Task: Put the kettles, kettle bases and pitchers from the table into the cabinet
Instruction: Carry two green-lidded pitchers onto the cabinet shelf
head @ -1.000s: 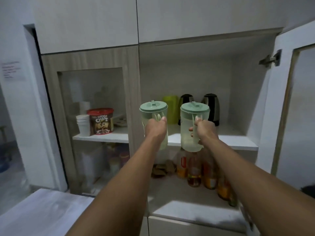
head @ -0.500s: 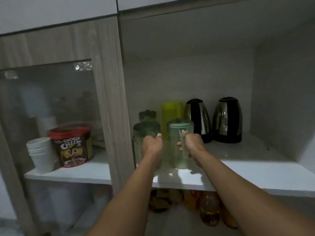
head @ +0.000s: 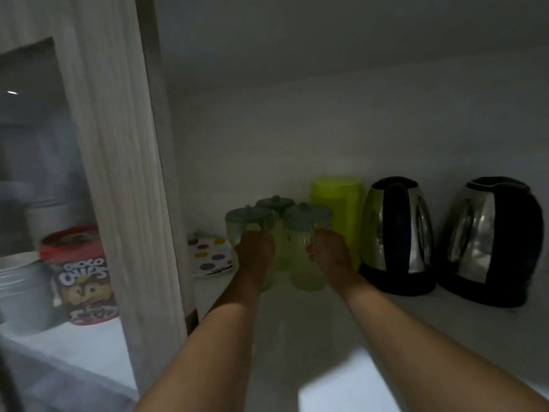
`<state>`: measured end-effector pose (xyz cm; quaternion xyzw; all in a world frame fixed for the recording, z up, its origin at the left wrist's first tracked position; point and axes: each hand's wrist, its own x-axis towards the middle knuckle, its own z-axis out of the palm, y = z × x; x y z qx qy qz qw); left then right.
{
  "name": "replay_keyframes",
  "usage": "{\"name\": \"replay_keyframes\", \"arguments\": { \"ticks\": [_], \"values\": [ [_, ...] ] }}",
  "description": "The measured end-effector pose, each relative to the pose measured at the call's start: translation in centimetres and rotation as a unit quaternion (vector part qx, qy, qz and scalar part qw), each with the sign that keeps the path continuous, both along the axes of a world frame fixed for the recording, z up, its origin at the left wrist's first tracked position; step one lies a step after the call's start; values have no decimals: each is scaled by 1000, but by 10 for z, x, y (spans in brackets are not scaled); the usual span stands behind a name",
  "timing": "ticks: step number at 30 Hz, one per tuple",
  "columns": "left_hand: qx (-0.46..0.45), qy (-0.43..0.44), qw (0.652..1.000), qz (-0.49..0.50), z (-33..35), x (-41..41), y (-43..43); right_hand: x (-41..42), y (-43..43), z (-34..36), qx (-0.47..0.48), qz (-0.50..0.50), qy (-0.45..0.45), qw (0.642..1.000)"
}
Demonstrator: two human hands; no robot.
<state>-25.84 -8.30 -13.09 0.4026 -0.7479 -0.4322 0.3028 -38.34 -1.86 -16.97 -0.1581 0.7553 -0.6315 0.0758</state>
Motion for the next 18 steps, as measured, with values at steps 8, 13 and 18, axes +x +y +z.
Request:
{"name": "replay_keyframes", "arguments": {
  "ticks": [8, 13, 18],
  "values": [
    [-17, -27, 999, -2, 2, 14, 15, 33, 29, 22, 52, 5, 8, 999],
    [5, -30, 999, 13, 8, 48, 57, 70, 75, 35, 46, -35, 21, 998],
    [-36, -27, 999, -20, 1, 105, 116, 140, 135, 26, 73, -73, 44, 994]
  ]
}}
